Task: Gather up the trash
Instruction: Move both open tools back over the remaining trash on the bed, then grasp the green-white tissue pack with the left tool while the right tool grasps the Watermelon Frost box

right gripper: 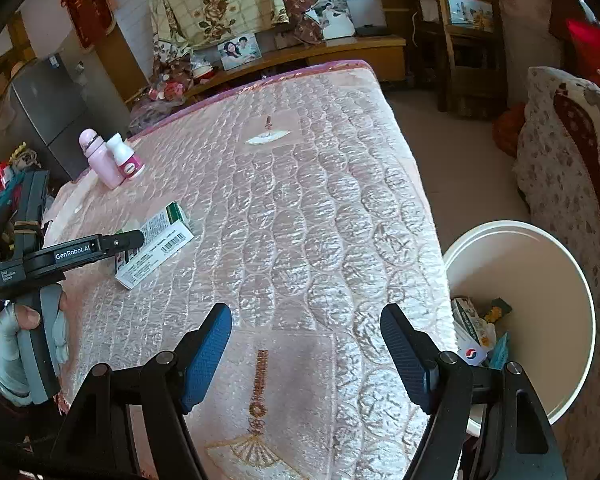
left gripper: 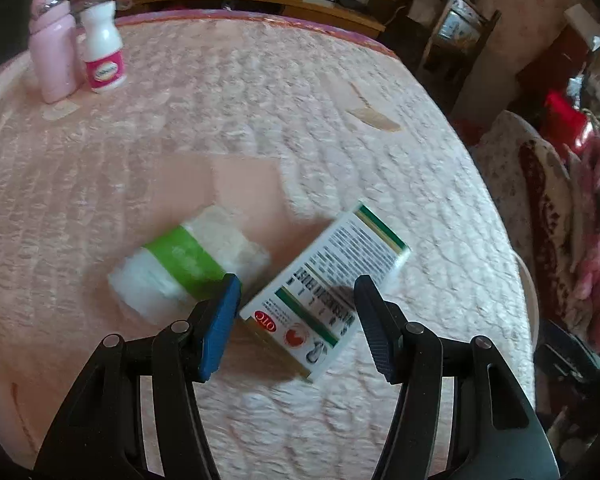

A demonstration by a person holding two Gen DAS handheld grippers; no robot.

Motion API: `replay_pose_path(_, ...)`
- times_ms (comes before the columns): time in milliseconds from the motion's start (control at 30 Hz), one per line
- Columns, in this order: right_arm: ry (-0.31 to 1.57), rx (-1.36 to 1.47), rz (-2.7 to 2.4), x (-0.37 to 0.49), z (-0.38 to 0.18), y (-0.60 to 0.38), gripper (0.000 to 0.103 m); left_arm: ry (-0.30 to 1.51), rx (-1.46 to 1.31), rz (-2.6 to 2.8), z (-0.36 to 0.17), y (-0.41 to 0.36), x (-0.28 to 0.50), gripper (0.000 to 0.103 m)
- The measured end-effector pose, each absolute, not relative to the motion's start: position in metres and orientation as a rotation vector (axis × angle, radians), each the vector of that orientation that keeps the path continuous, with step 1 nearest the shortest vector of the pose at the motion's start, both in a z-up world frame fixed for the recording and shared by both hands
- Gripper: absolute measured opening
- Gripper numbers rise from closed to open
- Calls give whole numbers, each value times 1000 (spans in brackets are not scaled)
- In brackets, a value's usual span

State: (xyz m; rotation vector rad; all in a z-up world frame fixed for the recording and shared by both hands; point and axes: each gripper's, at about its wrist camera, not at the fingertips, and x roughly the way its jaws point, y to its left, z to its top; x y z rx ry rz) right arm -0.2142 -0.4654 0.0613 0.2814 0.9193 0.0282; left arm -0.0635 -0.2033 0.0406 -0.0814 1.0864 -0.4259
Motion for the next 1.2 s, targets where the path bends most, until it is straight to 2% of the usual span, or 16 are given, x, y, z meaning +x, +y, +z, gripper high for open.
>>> replay_pose_path(267,923,293,22,-205,63,-464,75,1123,-66,-597,44,-237,-94,58)
replay_pose_path(467,933,285,62,-190,64,-444,75,1055,-39,-537,66,-204,-85,58)
replay_pose_path(700,982,294,123,-159,52,-407,76,1058,40,-431,54,-150,-67,58)
replay_pose_path(1200,1065,306,125,-77,32,-343,77,1065,134,-511,43,-131,-49,60)
